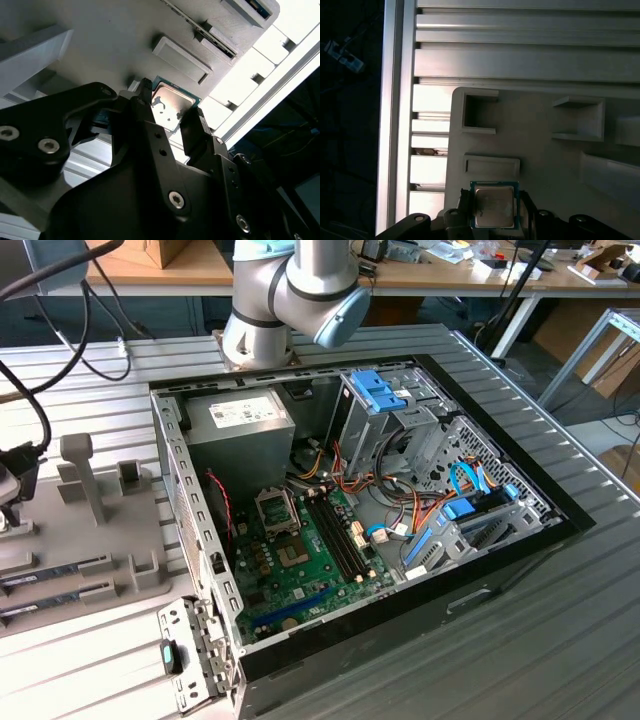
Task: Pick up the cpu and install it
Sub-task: 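Pick up the cpu and move it towards the insertion slot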
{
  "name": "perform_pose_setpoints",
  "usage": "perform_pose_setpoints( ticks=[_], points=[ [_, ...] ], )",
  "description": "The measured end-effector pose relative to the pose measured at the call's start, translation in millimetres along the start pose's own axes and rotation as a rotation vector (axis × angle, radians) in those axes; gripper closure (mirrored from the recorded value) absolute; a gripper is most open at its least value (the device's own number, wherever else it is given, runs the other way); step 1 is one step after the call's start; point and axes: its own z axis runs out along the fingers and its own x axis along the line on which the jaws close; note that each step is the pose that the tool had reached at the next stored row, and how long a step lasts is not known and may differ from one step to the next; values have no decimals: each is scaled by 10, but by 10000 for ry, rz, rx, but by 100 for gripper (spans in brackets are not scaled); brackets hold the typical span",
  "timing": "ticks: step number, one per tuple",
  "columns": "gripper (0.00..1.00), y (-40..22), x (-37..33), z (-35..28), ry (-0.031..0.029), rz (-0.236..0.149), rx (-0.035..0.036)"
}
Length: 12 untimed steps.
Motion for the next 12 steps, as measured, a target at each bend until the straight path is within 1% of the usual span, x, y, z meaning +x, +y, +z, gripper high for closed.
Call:
perform_pose_setpoints(
  ticks=[4, 12],
  points=[
    [53, 1, 1, -52, 1, 0, 0],
    [53, 3, 2, -137, 0, 0, 0]
  ],
)
